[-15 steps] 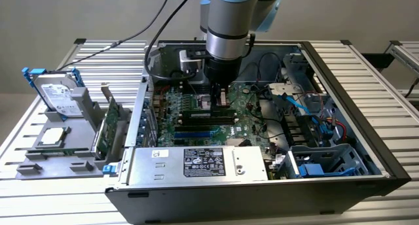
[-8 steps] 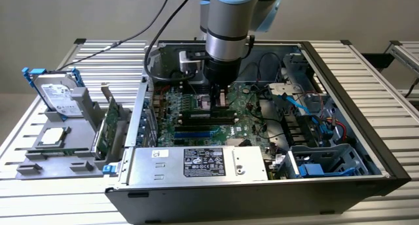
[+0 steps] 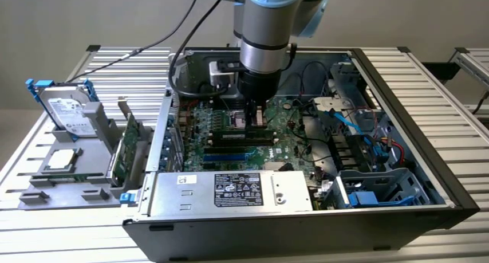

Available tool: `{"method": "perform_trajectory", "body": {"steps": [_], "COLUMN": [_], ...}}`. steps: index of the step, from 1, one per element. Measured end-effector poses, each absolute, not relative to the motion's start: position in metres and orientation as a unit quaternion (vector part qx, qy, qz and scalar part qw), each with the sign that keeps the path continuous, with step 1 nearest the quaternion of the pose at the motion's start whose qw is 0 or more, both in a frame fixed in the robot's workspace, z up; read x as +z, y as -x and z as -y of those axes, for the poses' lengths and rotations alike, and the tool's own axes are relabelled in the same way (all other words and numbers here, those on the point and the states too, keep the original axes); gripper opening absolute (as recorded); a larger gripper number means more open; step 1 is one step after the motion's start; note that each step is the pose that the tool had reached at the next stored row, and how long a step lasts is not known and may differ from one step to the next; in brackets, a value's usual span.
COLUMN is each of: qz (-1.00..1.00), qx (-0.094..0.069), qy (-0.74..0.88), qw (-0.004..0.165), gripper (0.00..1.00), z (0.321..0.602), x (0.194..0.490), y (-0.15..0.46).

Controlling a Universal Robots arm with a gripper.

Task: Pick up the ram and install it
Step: 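Insert the ram into the slot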

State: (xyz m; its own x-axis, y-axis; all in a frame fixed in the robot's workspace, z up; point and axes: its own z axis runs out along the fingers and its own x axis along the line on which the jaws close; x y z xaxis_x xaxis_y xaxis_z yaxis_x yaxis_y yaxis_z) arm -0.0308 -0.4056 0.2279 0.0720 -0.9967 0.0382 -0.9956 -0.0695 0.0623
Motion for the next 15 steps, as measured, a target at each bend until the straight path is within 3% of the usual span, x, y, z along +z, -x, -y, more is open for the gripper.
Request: {"method": "perform_trajectory", "body": {"steps": [15], "qz": [0.681], "qx": [-0.007], "qy": [-0.731], "qw": [0.036], "gripper": [0.14], "z": [0.4056], "x": [0.2239], "y": [0.0308]}}
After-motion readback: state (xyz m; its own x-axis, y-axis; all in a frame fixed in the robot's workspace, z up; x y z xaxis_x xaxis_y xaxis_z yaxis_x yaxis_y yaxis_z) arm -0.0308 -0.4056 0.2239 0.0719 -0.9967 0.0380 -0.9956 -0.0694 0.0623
